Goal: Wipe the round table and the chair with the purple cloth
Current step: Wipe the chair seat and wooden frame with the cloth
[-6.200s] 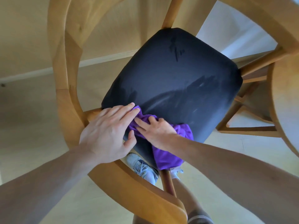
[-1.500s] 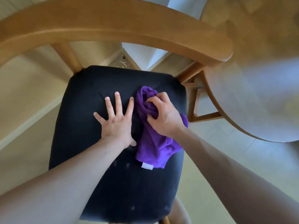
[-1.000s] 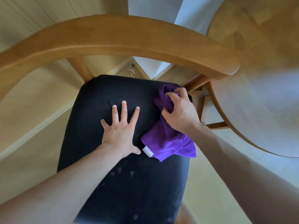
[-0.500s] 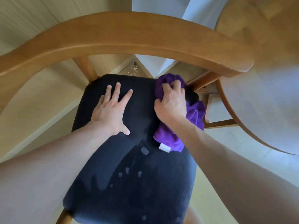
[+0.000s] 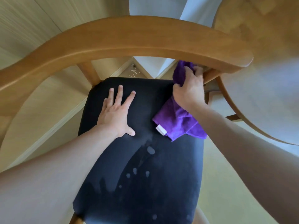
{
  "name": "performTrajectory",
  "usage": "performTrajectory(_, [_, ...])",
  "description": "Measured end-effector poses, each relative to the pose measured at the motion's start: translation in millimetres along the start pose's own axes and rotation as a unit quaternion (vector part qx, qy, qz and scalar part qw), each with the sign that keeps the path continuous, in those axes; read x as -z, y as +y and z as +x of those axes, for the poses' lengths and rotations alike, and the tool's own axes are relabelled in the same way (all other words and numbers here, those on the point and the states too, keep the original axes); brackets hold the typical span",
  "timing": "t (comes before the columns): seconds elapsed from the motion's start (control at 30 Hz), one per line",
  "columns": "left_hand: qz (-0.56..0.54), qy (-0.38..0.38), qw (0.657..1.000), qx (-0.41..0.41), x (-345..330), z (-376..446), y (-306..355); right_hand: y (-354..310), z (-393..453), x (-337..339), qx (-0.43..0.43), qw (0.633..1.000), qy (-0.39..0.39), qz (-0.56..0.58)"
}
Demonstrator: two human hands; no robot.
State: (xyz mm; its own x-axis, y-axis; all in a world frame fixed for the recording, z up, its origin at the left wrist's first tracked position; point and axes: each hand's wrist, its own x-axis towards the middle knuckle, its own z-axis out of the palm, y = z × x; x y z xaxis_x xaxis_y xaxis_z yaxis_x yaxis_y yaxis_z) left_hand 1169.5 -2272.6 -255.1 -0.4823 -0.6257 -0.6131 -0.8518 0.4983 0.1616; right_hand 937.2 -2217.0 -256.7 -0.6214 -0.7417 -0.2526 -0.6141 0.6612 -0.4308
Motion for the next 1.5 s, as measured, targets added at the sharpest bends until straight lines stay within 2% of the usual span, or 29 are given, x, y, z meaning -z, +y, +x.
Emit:
performTrajectory(0.07, [-0.004,0.004,1.000,-0.001,-1.9,0.8,-0.1,-9.4,11.4,-17.0,-0.012,0.998,-0.046,-0.038])
performTrajectory(0.17, [0.000,0.010,1.000,-0.004,-4.3,3.1,-1.8,-23.1,-4.5,-32.8,-0.008,0.999,-0.047,-0.005])
performTrajectory(0.27, [0.004,0.005,1.000,-0.008,-5.8,3.7,-4.2,-20.4,-50.8,-34.0,0.108,0.990,-0.089,0.011])
performTrajectory(0.37, [0.000,-0.003,1.000,-0.004,-5.0,2.7,-3.8,-0.1,-93.4,-23.0,0.243,0.944,-0.197,-0.107])
performTrajectory(0.43, [0.002,-0.007,1.000,-0.001,-4.4,3.3,-1.9,11.7,-89.1,-9.7,0.274,0.921,-0.215,-0.174])
performTrajectory(0.5, [0.008,-0.012,1.000,0.002,-4.5,3.9,1.0,15.6,-65.4,2.7,0.235,0.944,-0.156,-0.168])
performTrajectory(0.6, [0.014,-0.012,1.000,0.006,-5.7,4.8,2.9,11.5,-18.3,15.0,0.132,0.980,-0.029,-0.143])
performTrajectory(0.63, [0.015,-0.011,1.000,0.006,-5.6,5.1,2.7,7.8,-3.4,13.9,0.092,0.986,-0.018,-0.139])
performTrajectory(0.73, [0.016,-0.010,1.000,0.003,-5.1,3.9,1.7,-11.1,16.9,-3.2,-0.042,0.989,-0.091,-0.109])
performTrajectory(0.8, [0.008,-0.001,1.000,-0.001,-6.7,3.4,1.0,-22.2,14.6,-15.1,-0.093,0.989,-0.096,-0.065])
performTrajectory(0.87, [-0.004,0.013,1.000,-0.001,-8.1,3.5,-1.2,-34.4,9.2,-25.8,-0.071,0.994,-0.077,-0.018])
performTrajectory(1.07, [-0.018,0.017,0.999,-0.033,-5.6,-1.0,-11.4,-46.8,-36.9,-39.3,0.118,0.989,-0.090,-0.027])
performTrajectory(1.3, [-0.002,0.015,0.999,-0.050,-9.3,-17.6,-25.0,-11.3,-128.1,-31.4,0.289,0.919,-0.247,-0.102])
performTrajectory(1.37, [0.016,-0.003,0.999,-0.029,-13.3,-27.6,-32.5,-9.3,-136.3,-23.3,0.293,0.903,-0.293,-0.117])
performTrajectory(1.4, [0.016,-0.010,1.000,-0.014,-15.7,-32.4,-36.1,-12.0,-131.4,-16.6,0.287,0.907,-0.290,-0.104])
performTrajectory(1.47, [-0.003,-0.016,1.000,0.018,-20.4,-40.1,-41.1,-22.4,-108.9,-5.0,0.238,0.943,-0.232,-0.022])
performTrajectory(1.5, [-0.015,-0.017,0.999,0.028,-22.4,-42.8,-42.3,-28.7,-90.8,0.2,0.197,0.964,-0.178,0.030])
